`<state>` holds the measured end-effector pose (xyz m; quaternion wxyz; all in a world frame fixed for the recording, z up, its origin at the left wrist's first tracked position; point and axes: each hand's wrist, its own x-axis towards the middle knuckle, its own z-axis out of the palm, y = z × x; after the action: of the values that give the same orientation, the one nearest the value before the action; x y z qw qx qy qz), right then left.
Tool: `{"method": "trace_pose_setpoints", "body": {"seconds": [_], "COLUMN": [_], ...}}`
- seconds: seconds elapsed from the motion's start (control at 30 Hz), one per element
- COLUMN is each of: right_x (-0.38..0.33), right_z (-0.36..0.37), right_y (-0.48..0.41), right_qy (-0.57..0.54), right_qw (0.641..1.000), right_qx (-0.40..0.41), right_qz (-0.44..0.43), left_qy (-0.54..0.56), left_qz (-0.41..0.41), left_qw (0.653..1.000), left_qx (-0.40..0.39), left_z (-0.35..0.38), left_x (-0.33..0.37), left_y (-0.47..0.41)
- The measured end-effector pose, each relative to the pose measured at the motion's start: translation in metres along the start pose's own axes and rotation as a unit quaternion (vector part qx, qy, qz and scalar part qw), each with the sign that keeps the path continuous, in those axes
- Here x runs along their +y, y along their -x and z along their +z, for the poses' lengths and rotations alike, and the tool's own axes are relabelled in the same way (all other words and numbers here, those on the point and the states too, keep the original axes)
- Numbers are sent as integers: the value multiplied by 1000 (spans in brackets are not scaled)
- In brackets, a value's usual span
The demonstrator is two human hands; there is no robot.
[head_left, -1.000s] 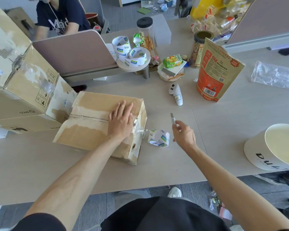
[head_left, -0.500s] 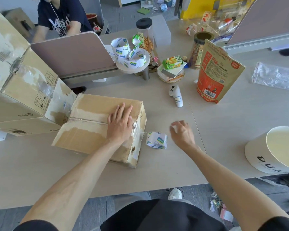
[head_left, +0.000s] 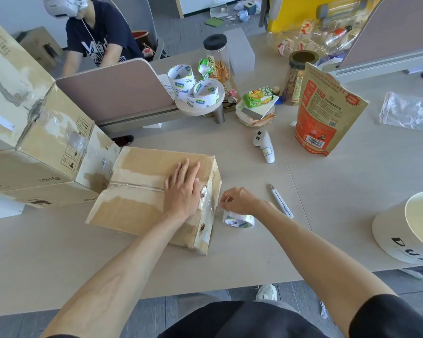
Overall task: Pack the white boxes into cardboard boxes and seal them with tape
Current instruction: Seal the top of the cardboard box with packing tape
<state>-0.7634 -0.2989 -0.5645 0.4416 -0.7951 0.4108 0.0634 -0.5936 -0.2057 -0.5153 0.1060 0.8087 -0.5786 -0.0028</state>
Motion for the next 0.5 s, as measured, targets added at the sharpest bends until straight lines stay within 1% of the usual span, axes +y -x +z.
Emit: {"method": "trace_pose_setpoints", "body": {"seconds": [0.17, 0.33, 0.5], "right_x": [1, -3, -3], "right_z": [-4, -11, -12], "right_y": [4, 6, -1], "right_qy": [-17, 20, 3], "right_qw": [999, 997, 998], "right_qx": [-39, -69, -53], "right_qz": [13, 19, 30], "left_qy": [1, 6, 2], "left_qz": [-4, -9, -9], "left_qw": [1000, 1000, 1000], "left_qx": [-7, -12, -12], "left_z": [-1, -2, -2], "left_x": [1, 2, 3], "left_y": [-1, 0, 0]}}
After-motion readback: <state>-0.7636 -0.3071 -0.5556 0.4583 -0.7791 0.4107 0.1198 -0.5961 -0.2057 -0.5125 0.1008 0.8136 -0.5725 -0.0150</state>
